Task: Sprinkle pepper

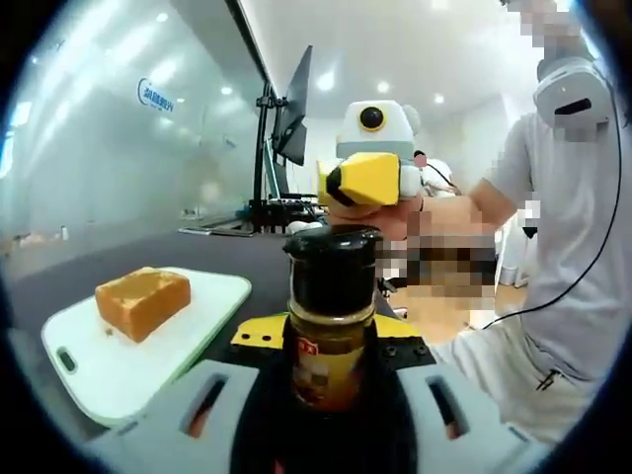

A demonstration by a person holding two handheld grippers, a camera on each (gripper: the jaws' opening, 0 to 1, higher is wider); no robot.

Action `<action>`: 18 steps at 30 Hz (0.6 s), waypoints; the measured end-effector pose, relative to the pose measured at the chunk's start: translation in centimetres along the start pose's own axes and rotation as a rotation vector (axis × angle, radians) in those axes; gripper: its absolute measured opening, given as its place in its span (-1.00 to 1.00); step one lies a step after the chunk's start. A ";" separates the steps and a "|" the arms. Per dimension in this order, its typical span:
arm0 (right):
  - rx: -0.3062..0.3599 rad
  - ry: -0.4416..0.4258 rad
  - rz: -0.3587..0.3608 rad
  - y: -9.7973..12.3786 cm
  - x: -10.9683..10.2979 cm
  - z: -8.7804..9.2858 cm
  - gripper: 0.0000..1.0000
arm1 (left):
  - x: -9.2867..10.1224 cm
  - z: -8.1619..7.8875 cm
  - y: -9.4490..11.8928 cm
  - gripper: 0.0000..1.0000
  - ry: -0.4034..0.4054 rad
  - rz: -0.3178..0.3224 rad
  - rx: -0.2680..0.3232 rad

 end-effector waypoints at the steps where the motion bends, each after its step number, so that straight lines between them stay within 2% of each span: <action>1: -0.027 0.019 0.014 -0.1 0.1 0.3 -1.00 | 0.0 0.0 0.0 -0.61 -0.003 0.000 0.001; 2: -0.045 -0.006 0.006 -0.3 -0.1 0.7 -1.00 | 0.0 0.0 0.0 -0.61 -0.004 0.000 0.001; 3: 0.002 -0.012 -0.001 -0.2 -0.1 0.5 -1.00 | 0.0 0.0 0.0 -0.61 -0.008 0.000 0.003; 4: 0.000 -0.017 -0.029 -0.1 -0.2 0.7 -1.00 | 0.0 0.0 0.1 -0.61 -0.011 0.001 0.000; 5: -0.002 -0.021 -0.024 0.0 -0.1 0.7 -1.00 | 0.0 0.0 0.0 -0.61 -0.014 0.001 0.001; 7: -0.026 0.056 0.004 0.1 0.1 0.7 -1.00 | 0.0 0.0 0.0 -0.62 -0.012 -0.002 0.001; 9: -0.036 0.029 -0.004 0.1 0.0 0.6 -1.00 | -0.1 0.0 -0.1 -0.61 -0.012 -0.001 0.000; 11: -0.044 0.043 -0.015 0.1 -0.2 0.6 -1.00 | 0.0 0.0 0.0 -0.61 -0.022 0.006 -0.001; 12: -0.040 0.106 0.000 0.1 -0.3 0.5 -1.00 | 0.0 0.0 0.0 -0.61 -0.020 0.002 -0.002; 17: -0.022 0.110 -0.004 0.1 -0.9 0.8 -1.00 | 0.1 0.0 0.0 -0.61 -0.036 0.012 -0.006; 18: -0.030 0.162 0.039 0.4 -0.5 0.9 -1.00 | 0.0 0.0 -0.1 -0.61 -0.030 0.006 -0.007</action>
Point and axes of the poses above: the point that each gripper's makers call its tool centre point, and the gripper's own axes: y roughly backward along the fingers, x roughly to its right, z roughly out of its underside, the point moved 8 cm from there along y, roughly backward along the fingers, and after that the axes turned 2 degrees about -z, right-handed, at the moved point
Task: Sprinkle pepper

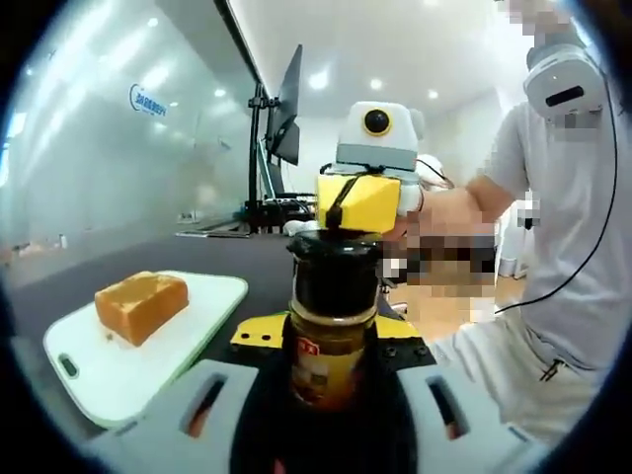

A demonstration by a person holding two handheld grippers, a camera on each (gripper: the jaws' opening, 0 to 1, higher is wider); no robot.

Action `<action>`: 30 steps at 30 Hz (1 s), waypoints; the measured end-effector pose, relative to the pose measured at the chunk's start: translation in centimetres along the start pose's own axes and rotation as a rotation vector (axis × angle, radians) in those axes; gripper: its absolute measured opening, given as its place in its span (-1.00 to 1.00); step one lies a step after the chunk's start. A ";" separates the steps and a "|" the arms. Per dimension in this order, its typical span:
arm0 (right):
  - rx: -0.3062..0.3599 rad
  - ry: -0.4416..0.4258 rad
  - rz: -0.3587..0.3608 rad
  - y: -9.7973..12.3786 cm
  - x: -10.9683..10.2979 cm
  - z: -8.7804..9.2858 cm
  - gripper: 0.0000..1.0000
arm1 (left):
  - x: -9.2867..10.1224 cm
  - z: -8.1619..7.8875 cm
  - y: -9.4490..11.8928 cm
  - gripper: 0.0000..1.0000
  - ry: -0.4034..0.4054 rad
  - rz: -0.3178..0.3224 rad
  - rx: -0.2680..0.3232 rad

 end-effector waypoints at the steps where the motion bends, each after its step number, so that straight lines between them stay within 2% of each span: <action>1: -0.019 -0.082 -0.056 0.2 -0.3 0.1 -1.00 | 0.0 0.0 0.0 -0.61 -0.009 0.005 0.000; 4: 0.001 -0.046 -0.055 0.1 -0.1 0.0 -1.00 | -0.1 -0.1 -0.1 -0.61 -0.006 0.002 0.000; 7: 0.006 -0.045 -0.043 0.0 -0.1 -0.1 -1.00 | 0.0 -0.2 -0.2 -0.61 -0.002 -0.001 0.001; 9: 0.024 -0.079 -0.032 -0.1 -0.1 -0.1 -1.00 | -0.2 -0.2 0.0 -0.60 0.012 -0.002 0.004; 11: 0.037 -0.042 -0.022 -0.3 0.1 -0.1 -1.00 | -0.3 -0.1 0.1 -0.60 0.022 -0.002 0.006; 20: 0.073 -0.037 -0.013 -0.5 0.1 0.1 -1.00 | -0.4 0.1 0.4 -0.55 0.028 -0.031 -0.003; 23: 0.076 -0.044 -0.011 -0.5 0.2 0.2 -1.00 | -0.6 0.4 0.5 -0.39 0.023 -0.053 -0.028; 25: 0.079 -0.054 -0.013 -0.4 0.3 0.2 -1.00 | -0.6 0.2 0.8 -0.27 0.029 -0.058 -0.021; 28: 0.080 -0.055 -0.009 -0.2 0.2 0.3 -1.00 | -0.2 0.0 1.7 -0.29 -0.014 -0.109 -0.045; 30: 0.084 -0.062 -0.005 -0.2 0.2 0.3 -1.00 | 0.4 0.0 3.2 -0.28 -0.034 -0.149 -0.054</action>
Point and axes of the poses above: the point that each gripper's makers call its tool centre point, and the gripper's own axes: y roughly backward along the fingers, x roughly to its right, z roughly out of its underside, the point moved 8 cm from there along y, roughly backward along the fingers, and after that the axes turned 2 degrees about -z, right-handed, at the moved point
